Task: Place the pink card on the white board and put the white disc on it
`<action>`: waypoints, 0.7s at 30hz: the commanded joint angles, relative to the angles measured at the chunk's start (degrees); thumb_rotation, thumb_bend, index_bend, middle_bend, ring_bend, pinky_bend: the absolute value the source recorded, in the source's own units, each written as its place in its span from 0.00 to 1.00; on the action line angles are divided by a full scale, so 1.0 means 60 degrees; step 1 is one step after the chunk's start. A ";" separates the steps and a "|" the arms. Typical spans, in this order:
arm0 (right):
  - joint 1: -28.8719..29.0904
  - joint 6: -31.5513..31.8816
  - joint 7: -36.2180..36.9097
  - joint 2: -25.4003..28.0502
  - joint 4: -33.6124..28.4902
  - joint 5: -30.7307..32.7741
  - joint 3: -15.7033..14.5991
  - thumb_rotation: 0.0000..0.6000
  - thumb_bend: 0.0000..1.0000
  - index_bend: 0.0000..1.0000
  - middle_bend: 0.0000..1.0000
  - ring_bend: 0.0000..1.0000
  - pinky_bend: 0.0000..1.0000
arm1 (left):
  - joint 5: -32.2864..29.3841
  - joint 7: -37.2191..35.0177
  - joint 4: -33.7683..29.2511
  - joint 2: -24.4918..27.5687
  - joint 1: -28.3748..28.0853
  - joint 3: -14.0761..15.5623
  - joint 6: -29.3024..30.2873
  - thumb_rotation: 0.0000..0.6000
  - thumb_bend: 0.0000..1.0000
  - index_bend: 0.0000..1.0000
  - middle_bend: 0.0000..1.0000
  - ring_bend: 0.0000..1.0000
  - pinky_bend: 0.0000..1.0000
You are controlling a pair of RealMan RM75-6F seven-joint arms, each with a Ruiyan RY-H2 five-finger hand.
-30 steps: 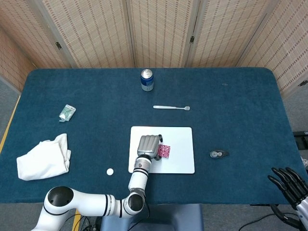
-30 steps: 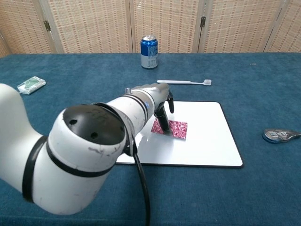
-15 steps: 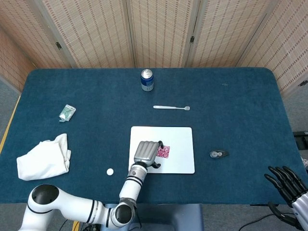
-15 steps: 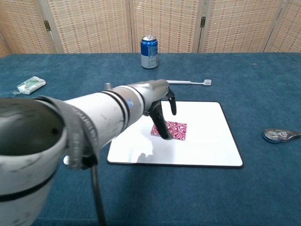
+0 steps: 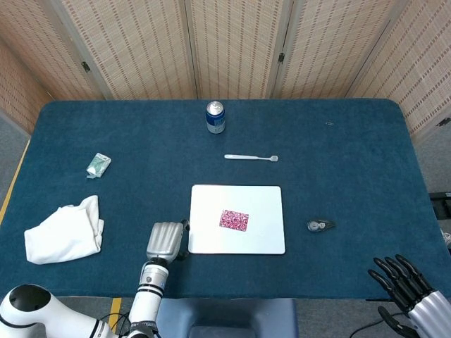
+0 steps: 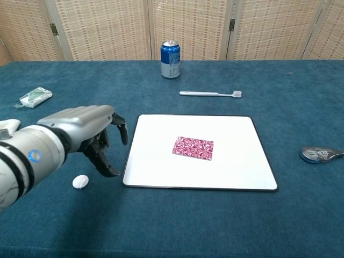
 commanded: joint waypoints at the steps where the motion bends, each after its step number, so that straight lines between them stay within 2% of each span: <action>1: -0.0085 0.0196 0.0095 -0.0011 0.0052 0.0081 0.0018 1.00 0.32 0.00 0.00 0.00 0.00 | 0.0412 -0.0256 -0.0231 0.0216 0.0363 0.0308 0.0089 1.00 0.23 0.41 1.00 1.00 1.00; 9: -0.0273 0.0580 0.0098 -0.0155 0.0282 0.0064 0.0035 1.00 0.32 0.00 0.00 0.00 0.00 | 0.1262 -0.0578 -0.0565 0.0615 0.1038 0.0811 0.0096 1.00 0.23 0.41 1.00 1.00 1.00; 15: -0.0313 0.0602 -0.0145 -0.0231 0.0347 -0.0177 -0.0035 1.00 0.32 0.00 0.00 0.00 0.00 | 0.1521 -0.1097 -0.0180 0.0820 0.1567 0.1043 -0.0376 1.00 0.23 0.43 1.00 1.00 1.00; 21: -0.0304 0.0531 -0.0259 -0.0253 0.0331 -0.0174 -0.0030 1.00 0.32 0.00 0.00 0.00 0.00 | 0.1614 -0.1670 0.0483 0.0947 0.1892 0.1016 -0.1191 1.00 0.23 0.43 1.00 1.00 1.00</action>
